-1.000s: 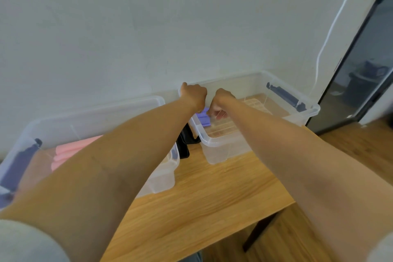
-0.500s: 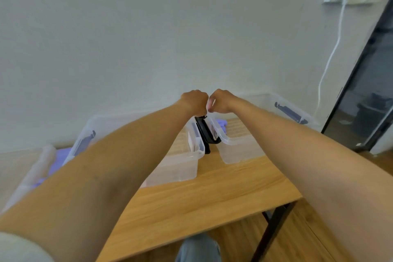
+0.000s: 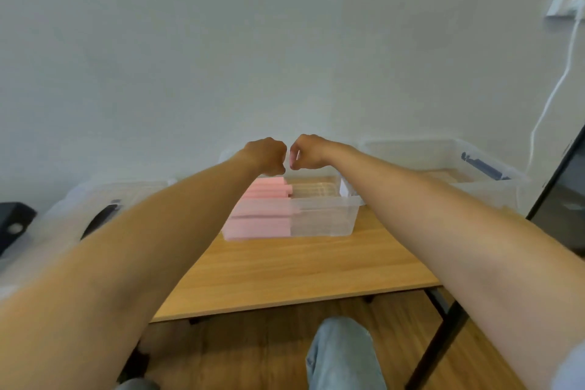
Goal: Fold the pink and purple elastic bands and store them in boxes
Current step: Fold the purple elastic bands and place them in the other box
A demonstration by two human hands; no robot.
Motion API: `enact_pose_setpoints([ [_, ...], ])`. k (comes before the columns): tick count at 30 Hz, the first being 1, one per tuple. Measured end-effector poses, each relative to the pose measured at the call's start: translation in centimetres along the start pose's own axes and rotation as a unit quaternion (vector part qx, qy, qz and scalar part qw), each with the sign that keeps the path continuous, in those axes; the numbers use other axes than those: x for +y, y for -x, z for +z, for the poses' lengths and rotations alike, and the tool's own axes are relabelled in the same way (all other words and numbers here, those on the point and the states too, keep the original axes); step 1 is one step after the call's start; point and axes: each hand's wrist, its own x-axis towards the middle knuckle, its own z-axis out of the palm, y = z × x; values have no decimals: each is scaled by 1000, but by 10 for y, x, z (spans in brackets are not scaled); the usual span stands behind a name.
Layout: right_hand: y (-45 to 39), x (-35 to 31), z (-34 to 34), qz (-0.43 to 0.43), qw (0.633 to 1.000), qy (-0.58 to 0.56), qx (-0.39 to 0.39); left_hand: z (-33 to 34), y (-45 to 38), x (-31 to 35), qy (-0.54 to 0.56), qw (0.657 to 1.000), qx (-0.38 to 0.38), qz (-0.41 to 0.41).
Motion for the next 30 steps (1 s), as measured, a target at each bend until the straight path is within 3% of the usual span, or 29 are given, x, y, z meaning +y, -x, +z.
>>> enact_pose_setpoints([
  [8,-19,-117,63,-110,994,-20,-6,40,77,-105,5,996,15,-91],
  [14,-33,-180,110,-183,981,53,25,63,114,-158,19,988,-11,-150],
  [21,-53,-212,162,-150,985,86,-21,104,125,-179,13,979,-86,-185],
  [30,-67,-222,207,-83,993,69,-42,153,112,-194,-92,980,-74,-160],
])
